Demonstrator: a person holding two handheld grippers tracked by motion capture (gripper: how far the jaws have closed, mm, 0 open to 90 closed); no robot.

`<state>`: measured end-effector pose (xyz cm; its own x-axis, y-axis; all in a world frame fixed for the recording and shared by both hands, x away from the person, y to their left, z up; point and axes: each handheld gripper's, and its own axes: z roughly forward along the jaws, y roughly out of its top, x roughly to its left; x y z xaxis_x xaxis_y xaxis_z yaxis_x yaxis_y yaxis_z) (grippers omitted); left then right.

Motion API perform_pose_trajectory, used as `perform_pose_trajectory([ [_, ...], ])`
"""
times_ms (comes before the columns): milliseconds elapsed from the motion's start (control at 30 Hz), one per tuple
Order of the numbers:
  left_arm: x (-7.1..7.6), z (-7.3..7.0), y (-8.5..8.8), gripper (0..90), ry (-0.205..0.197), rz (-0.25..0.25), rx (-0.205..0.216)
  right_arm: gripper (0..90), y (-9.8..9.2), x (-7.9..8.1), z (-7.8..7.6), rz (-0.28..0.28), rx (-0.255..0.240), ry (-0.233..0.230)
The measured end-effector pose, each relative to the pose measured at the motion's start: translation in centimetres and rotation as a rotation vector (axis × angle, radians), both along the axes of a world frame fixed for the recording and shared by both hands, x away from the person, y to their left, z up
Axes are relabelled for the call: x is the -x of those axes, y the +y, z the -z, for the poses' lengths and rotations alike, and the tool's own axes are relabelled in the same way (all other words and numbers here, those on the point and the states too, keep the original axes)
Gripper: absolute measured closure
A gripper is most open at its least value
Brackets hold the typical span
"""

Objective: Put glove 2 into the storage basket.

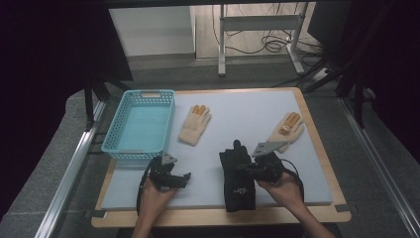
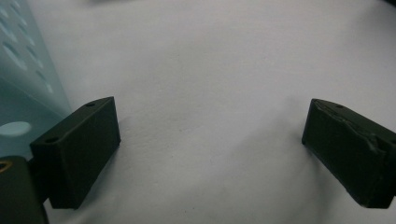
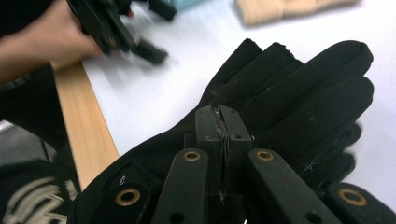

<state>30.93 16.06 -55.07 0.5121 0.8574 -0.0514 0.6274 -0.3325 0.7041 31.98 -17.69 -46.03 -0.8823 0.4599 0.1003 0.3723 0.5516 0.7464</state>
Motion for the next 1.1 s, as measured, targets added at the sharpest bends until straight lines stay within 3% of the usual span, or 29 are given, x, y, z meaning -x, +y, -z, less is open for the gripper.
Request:
perform_pose_trajectory([
  [133,0.0,0.0,0.0,4.7,0.001,0.001,-0.001,87.4,-0.2,0.2,1.9,0.047,0.047,-0.018],
  [300,0.0,0.0,0.0,4.7,0.001,0.001,-0.001,85.6,-0.6,0.4,2.9,0.082,0.038,-0.022],
  [333,0.0,0.0,0.0,4.7,0.001,0.001,-0.001,84.4,-0.6,0.5,3.1,0.082,0.040,-0.020],
  [367,0.0,0.0,0.0,4.7,0.001,0.001,-0.001,74.0,-0.5,0.4,3.6,0.087,0.044,-0.012],
  [467,0.0,0.0,0.0,4.7,0.001,0.001,-0.001,66.2,-0.5,0.3,3.5,0.095,0.039,-0.016],
  [733,0.0,0.0,0.0,4.7,0.001,0.001,-0.001,59.7,-1.4,-0.9,1.6,0.143,0.007,-0.045],
  [800,0.0,0.0,0.0,4.7,-0.001,-0.002,0.003,52.8,-1.0,-1.7,2.1,0.144,0.013,-0.010],
  [867,0.0,0.0,0.0,4.7,0.001,0.001,-0.001,52.3,-0.3,-2.1,3.0,0.138,0.045,-0.009],
  [900,0.0,0.0,0.0,4.7,0.001,0.001,-0.001,56.2,0.1,-2.3,3.7,0.137,0.063,-0.006],
  [933,0.0,0.0,0.0,4.7,0.000,0.001,-0.001,67.0,0.3,-2.4,4.3,0.140,0.090,-0.004],
  [967,0.0,0.0,0.0,4.7,0.000,0.001,-0.001,80.7,0.5,-2.3,4.9,0.148,0.114,-0.041],
  [1000,0.0,0.0,0.0,4.7,0.001,0.001,-0.001,88.7,0.4,-2.2,5.3,0.148,0.102,-0.055],
  [1100,0.0,0.0,0.0,4.7,0.001,0.001,-0.001,89.0,0.2,-1.9,4.9,0.137,0.094,-0.039],
])
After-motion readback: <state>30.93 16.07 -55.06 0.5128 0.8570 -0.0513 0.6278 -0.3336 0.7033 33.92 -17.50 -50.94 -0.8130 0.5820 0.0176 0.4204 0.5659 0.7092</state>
